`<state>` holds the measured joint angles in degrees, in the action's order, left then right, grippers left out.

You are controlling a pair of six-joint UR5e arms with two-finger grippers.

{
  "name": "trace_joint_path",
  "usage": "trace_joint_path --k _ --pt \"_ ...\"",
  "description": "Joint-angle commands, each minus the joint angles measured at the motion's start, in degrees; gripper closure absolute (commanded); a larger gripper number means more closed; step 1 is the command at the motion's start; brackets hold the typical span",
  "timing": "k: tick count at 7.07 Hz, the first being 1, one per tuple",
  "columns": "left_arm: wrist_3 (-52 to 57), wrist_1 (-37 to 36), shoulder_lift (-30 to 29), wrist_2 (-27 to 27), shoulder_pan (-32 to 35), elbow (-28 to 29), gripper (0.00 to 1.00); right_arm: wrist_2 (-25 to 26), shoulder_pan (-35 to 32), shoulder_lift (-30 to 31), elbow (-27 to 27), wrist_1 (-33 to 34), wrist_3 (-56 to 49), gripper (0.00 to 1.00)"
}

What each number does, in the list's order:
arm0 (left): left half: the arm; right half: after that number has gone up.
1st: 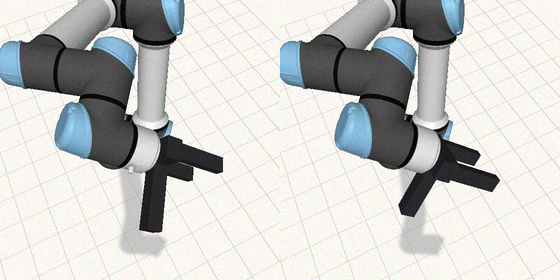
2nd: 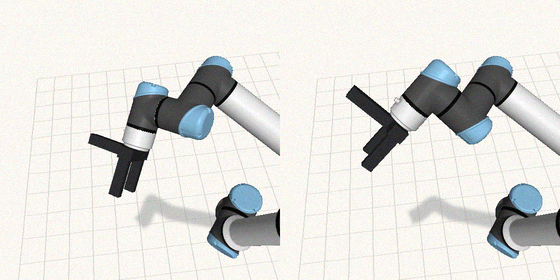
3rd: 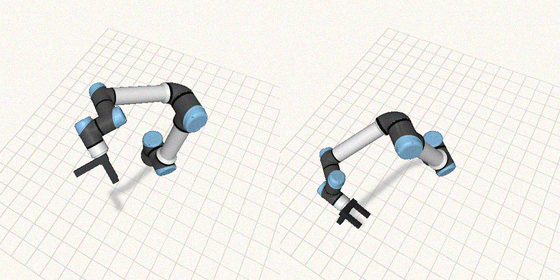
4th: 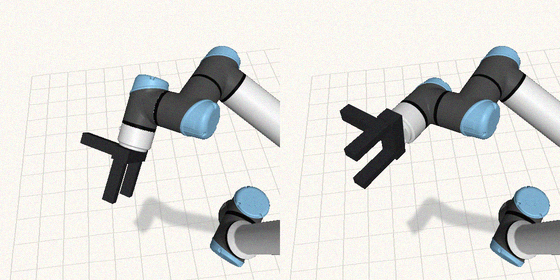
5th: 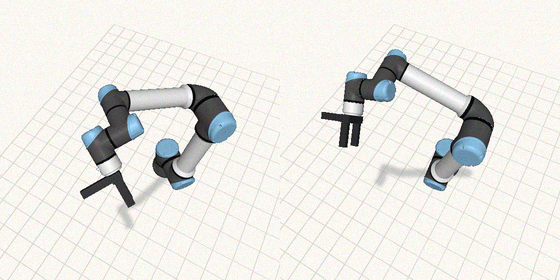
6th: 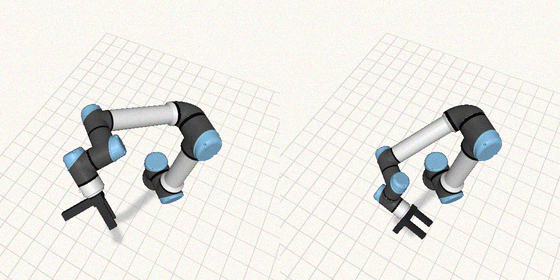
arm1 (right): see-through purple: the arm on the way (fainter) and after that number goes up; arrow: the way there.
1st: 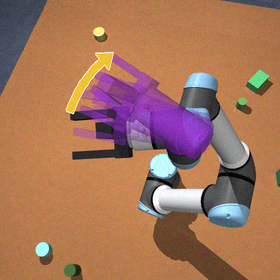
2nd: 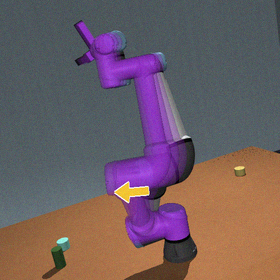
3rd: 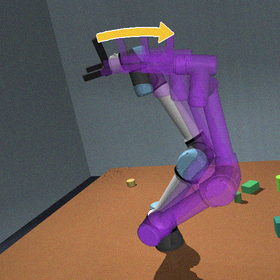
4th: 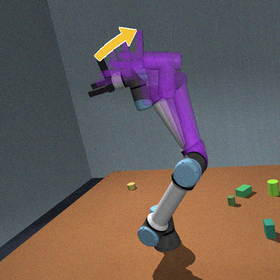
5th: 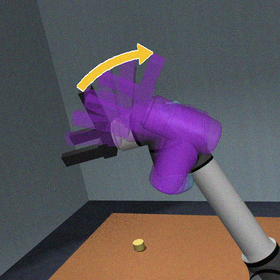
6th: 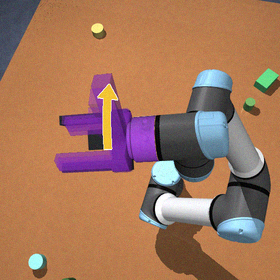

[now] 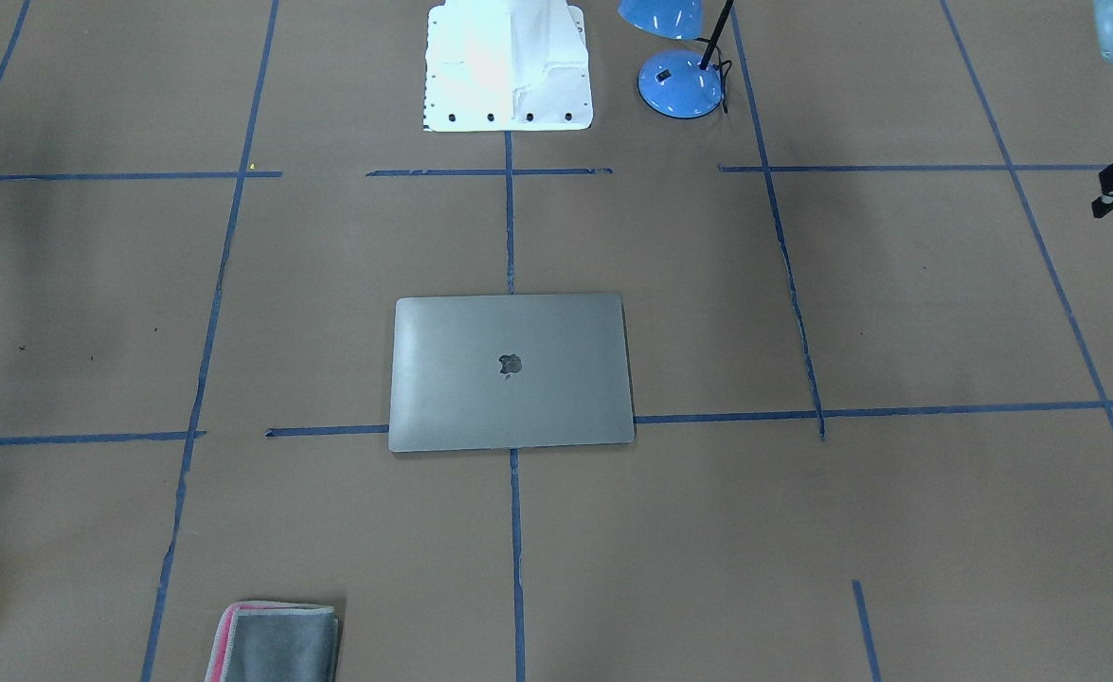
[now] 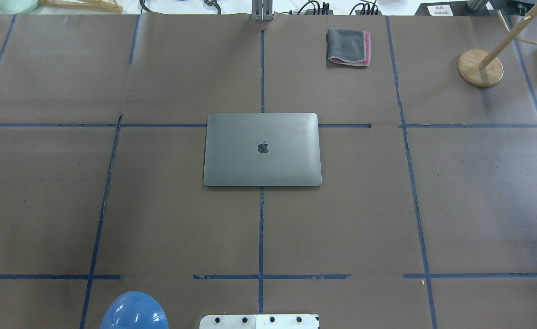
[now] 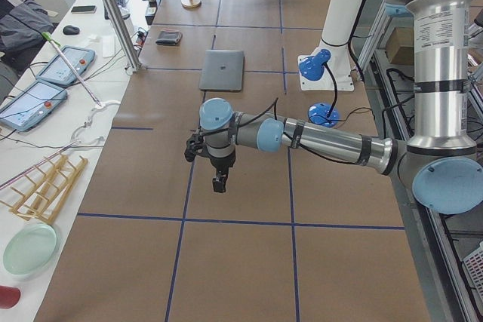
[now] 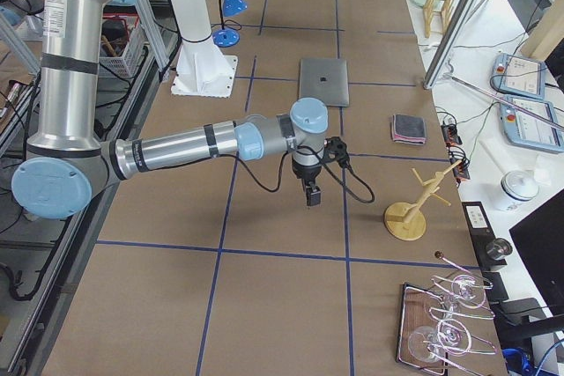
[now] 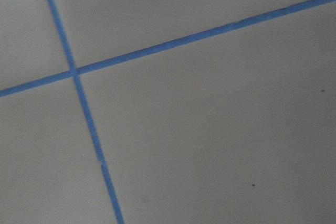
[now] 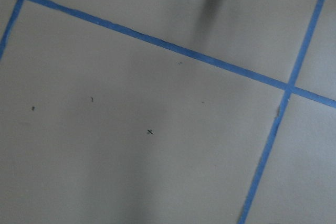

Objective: Close laptop

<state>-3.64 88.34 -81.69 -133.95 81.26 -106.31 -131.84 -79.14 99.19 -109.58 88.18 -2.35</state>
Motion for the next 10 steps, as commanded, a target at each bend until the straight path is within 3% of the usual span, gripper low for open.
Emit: trace_joint_path --k 1,4,6,10 --pt "0.6 -0.1 4.3 -1.8 2.8 1.7 0.0 -3.8 -4.5 2.9 4.4 -0.3 -3.4 0.0" --pt "4.0 0.0 6.1 -2.1 3.8 1.4 0.0 -3.8 -4.5 2.9 5.1 -0.4 -3.2 0.0" --pt "12.1 -0.2 6.5 -1.8 8.3 1.7 0.0 -3.8 -5.9 3.0 5.0 -0.4 -3.3 0.0" --pt "12.0 -1.7 6.3 -1.8 8.6 2.3 0.0 -3.6 -6.1 3.1 5.1 -0.4 -3.3 0.0"
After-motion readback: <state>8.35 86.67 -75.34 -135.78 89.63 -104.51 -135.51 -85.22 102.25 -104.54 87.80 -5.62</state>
